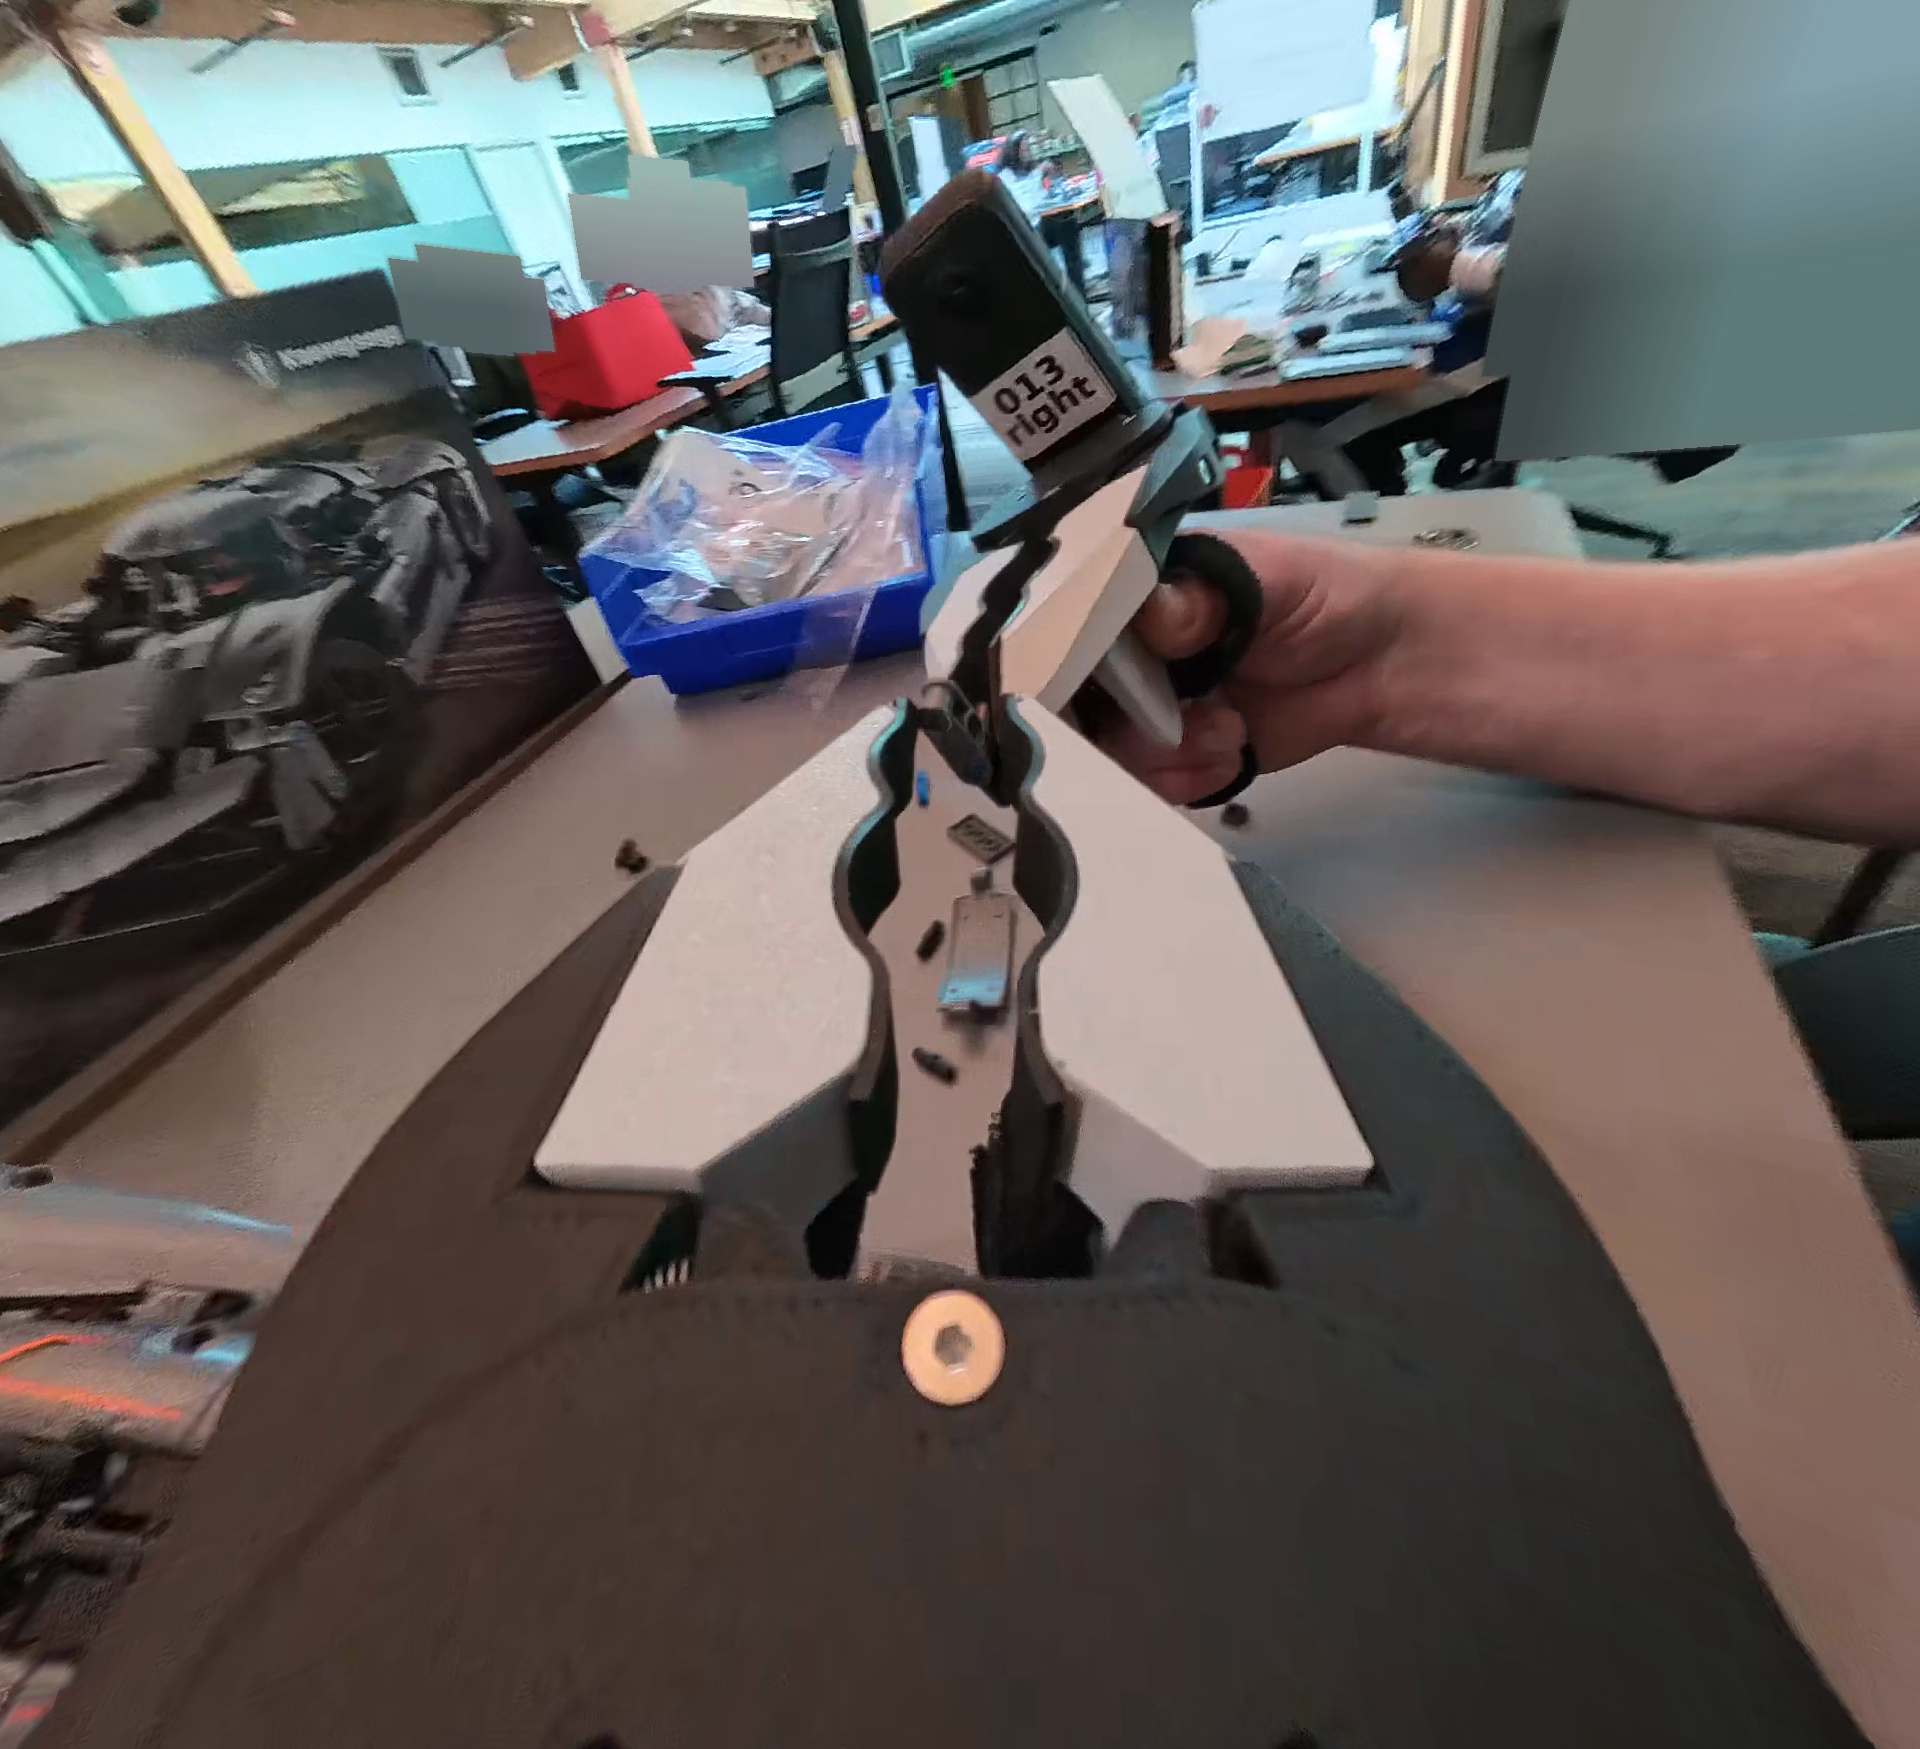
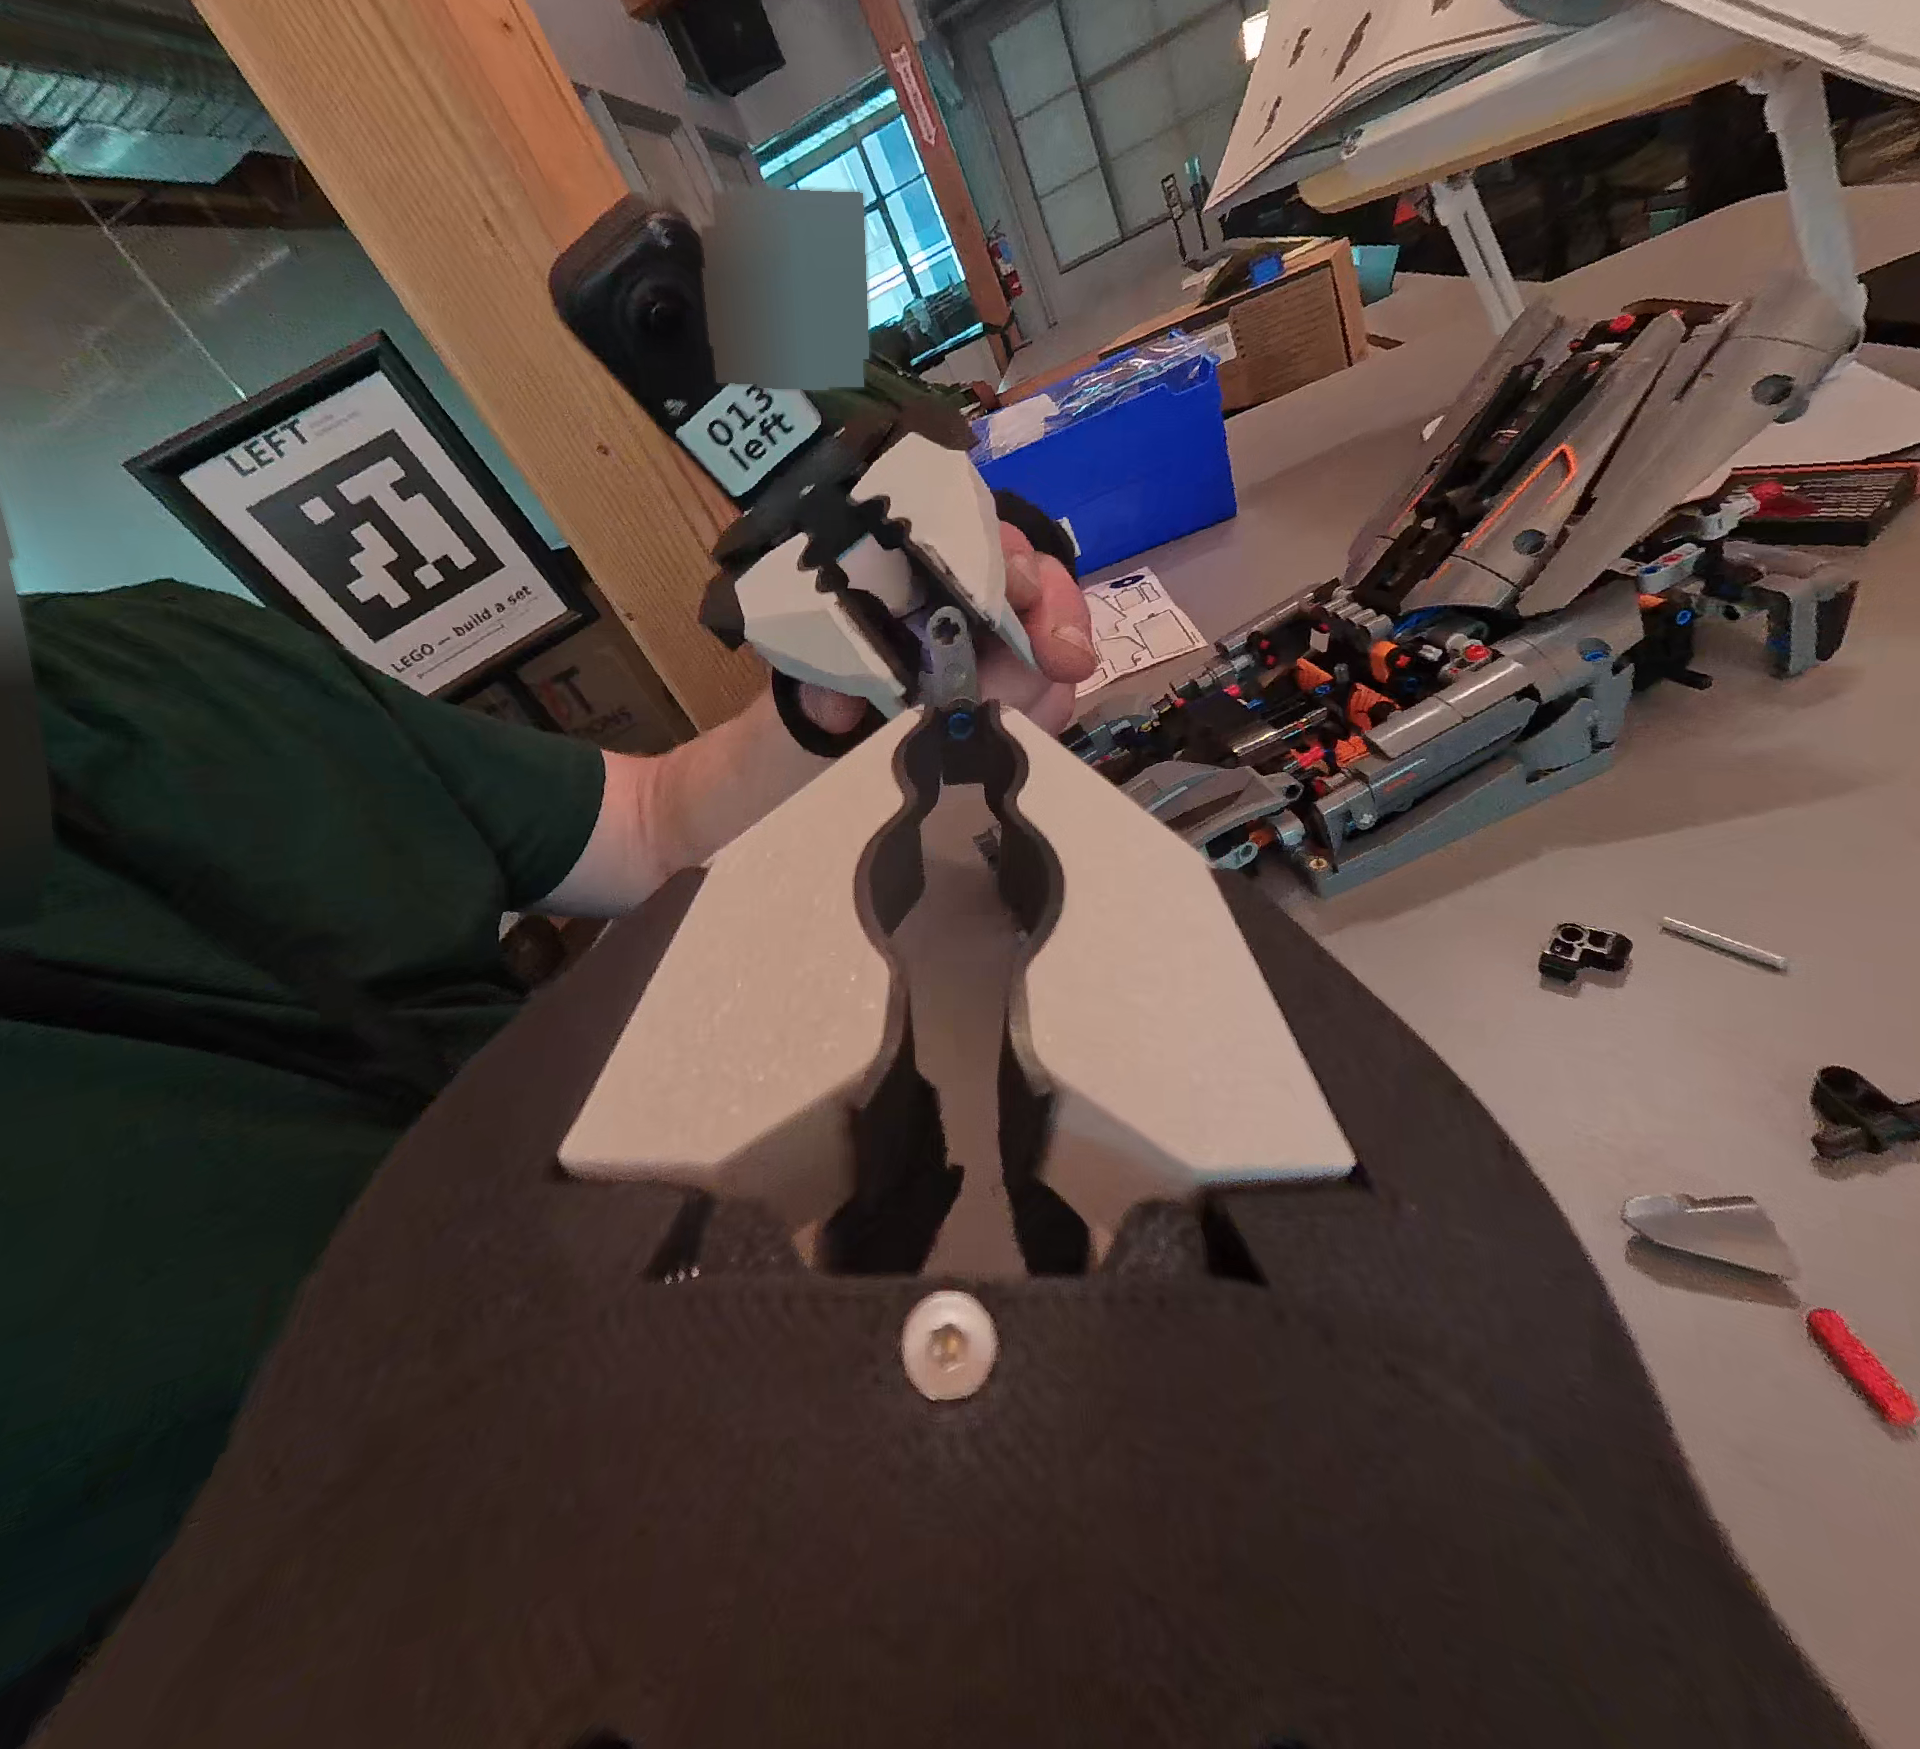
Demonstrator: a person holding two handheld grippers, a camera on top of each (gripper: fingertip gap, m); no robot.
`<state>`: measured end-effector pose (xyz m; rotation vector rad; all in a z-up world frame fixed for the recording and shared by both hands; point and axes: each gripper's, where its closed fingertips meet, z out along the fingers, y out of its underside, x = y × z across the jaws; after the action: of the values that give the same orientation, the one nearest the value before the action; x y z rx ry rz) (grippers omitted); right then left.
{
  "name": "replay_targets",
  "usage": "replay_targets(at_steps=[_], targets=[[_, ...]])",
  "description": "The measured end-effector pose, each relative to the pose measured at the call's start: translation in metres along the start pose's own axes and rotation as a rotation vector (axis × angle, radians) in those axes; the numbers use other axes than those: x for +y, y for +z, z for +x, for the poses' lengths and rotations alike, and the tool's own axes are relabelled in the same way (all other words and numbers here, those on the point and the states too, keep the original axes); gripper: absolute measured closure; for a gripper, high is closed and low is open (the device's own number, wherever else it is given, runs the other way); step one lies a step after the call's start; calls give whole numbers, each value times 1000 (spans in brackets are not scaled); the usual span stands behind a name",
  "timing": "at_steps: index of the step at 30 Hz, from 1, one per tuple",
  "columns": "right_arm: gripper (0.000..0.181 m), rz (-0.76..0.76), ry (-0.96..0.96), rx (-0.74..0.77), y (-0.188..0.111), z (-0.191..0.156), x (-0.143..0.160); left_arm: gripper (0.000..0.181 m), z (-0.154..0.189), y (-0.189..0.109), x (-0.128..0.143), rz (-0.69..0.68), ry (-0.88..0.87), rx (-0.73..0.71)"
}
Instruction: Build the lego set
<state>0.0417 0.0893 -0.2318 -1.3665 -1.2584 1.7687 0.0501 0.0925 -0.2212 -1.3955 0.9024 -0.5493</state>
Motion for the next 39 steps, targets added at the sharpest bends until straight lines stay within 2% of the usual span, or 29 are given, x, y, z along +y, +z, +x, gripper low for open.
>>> replay_targets(at_steps=[2,8,11,16,22,25,29,35,39], targets=[[176,-11,-17,-20,1,-5,1,175,2,-3,-4,25,-56,46],[175,-16,-93,-6,5,-10,0,177,5,-7,-9,70,-180,138],[164,13,-118,15,3,-10,-6,177,4,-10,-15,110,-225,157],[158,-2,-123,33,-3,-8,-5,177,-2,-15,-22,172,-295,179],[163,1,-157,13,3,-18,-5,177,1,-14,-22,178,-301,199],[175,-19,-190,30,9,-19,-2,177,4,-11,-20,170,-292,201],[176,-10,-263,132,7,-12,-7,176,-3,-10,-21,184,-289,152],[176,-54,-516,472,-1,11,-16,148,-14,-4,-11,147,-336,73],[176,-154,-699,617,0,15,-13,156,-12,2,-8,124,-319,57]])
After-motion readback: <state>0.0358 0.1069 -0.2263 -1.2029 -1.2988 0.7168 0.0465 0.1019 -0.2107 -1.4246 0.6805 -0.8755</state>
